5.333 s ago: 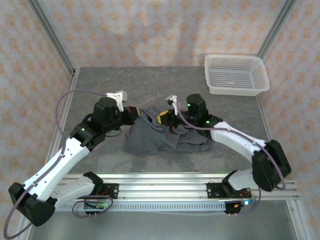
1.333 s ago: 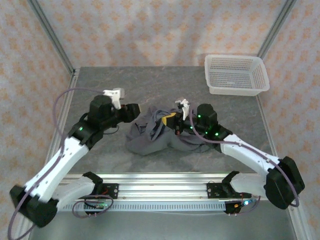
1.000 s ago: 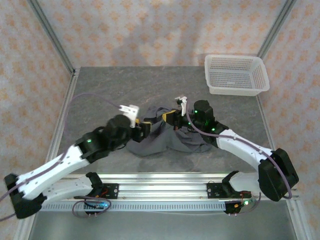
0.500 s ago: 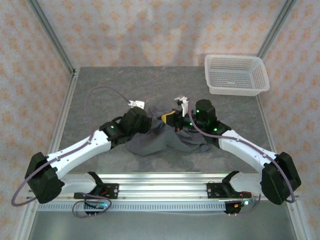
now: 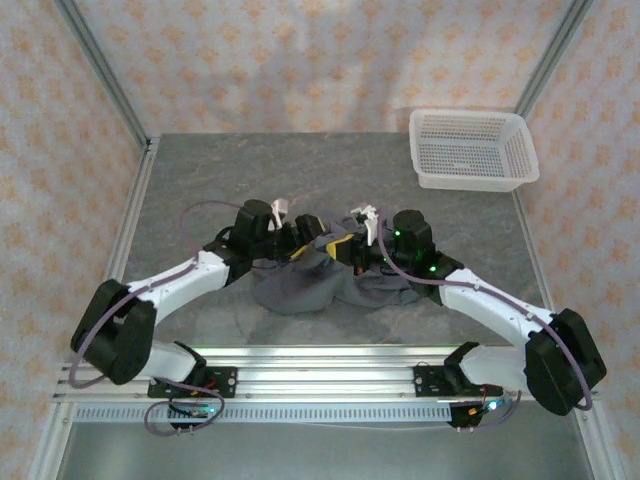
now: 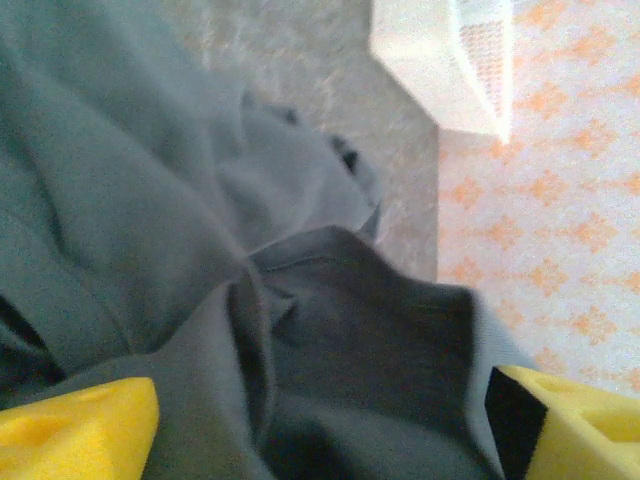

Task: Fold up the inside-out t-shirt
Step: Turn the T-shirt inside out at the center of the table.

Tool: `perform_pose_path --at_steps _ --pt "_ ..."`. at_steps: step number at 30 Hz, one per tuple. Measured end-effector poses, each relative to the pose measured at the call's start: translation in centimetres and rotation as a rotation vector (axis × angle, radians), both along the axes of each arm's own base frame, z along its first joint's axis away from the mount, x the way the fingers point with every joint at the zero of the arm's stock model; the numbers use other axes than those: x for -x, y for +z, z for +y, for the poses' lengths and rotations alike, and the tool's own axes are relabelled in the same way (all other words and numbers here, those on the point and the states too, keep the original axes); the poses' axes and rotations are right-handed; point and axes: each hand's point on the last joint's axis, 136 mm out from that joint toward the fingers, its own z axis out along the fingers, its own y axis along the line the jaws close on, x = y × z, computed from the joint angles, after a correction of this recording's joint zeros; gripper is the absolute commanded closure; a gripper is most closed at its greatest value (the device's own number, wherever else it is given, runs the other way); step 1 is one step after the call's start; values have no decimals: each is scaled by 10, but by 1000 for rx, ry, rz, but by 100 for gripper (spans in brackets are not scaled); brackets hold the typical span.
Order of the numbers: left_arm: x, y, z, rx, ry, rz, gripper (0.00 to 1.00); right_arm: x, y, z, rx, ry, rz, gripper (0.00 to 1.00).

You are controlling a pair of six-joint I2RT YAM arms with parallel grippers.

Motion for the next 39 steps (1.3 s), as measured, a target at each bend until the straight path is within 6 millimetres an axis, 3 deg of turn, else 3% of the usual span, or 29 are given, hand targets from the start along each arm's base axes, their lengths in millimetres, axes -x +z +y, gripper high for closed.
perform_pose_path --at_steps 3,7,11,14,16,19,24,27,31,35,39 --pt "9 -24 -1 34 21 100 100 5 -8 -3 14 -17 -6 94" --pt "16 -34 3 38 36 142 100 32 -36 6 75 24 -6 78" --pt "14 -8 11 16 51 34 100 79 -99 5 177 95 108 63" --pt "15 12 19 -21 49 -76 100 87 -133 -14 266 46 183 50" --pt "17 14 21 -69 37 -117 100 83 -129 -25 288 -13 150 38" --pt "27 5 16 -163 -22 -148 100 66 -93 -37 246 -121 5 27" --pt "43 2 2 -235 -124 -202 100 28 -36 -48 192 -294 -158 25" --pt "43 5 0 -244 -140 -224 100 -2 -26 -49 244 -379 -181 25" --pt "40 15 2 -260 -136 -254 100 -32 -40 -34 327 -354 -135 27" --pt "40 32 5 -267 -126 -299 100 -17 -74 -11 356 -182 -46 27" --pt "40 33 7 -276 -124 -301 100 -10 -91 -5 370 -126 4 27"
